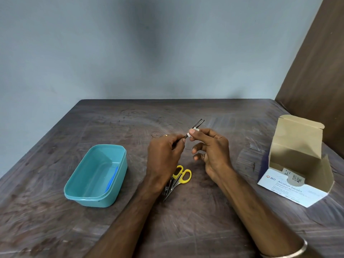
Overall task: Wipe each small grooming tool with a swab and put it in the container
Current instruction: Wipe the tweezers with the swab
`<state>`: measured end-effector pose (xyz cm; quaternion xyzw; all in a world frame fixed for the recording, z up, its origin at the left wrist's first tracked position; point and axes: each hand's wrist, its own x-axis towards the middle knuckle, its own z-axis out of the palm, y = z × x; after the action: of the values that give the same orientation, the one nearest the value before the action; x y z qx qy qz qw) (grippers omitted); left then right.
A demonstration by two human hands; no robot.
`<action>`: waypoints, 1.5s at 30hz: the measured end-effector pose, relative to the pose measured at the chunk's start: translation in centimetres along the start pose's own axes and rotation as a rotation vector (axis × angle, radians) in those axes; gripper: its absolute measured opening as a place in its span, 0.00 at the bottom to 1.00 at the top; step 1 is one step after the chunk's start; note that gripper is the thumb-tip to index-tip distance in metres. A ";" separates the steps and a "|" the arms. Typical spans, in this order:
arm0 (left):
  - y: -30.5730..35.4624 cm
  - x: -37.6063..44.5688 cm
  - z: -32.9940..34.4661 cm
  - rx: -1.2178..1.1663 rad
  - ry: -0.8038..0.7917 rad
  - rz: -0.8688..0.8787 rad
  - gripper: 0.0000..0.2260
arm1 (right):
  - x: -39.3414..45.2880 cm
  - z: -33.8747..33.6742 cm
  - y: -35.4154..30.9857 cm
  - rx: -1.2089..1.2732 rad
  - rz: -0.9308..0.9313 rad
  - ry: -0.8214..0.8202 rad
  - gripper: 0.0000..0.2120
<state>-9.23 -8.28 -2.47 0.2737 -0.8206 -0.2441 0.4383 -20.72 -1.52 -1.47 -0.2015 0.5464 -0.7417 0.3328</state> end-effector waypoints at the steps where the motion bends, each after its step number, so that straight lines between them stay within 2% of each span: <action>1: 0.0 0.0 0.0 -0.004 -0.001 -0.005 0.08 | 0.0 0.0 -0.1 0.013 0.001 0.001 0.04; 17: 0.1 -0.2 -0.1 -0.154 -0.024 -0.108 0.06 | 0.6 -1.3 -1.1 0.099 0.019 0.013 0.05; 28: 0.2 -0.2 -0.3 -0.164 0.026 -0.130 0.06 | 0.6 -1.1 -0.7 -0.014 -0.034 -0.046 0.03; 45: -0.2 0.0 -0.3 -0.119 0.020 -0.081 0.07 | 0.3 -0.6 0.3 -0.171 -0.050 -0.117 0.09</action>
<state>-8.93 -8.49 -2.47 0.2826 -0.7884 -0.3073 0.4517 -21.27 -1.39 -1.98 -0.2857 0.5820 -0.6874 0.3272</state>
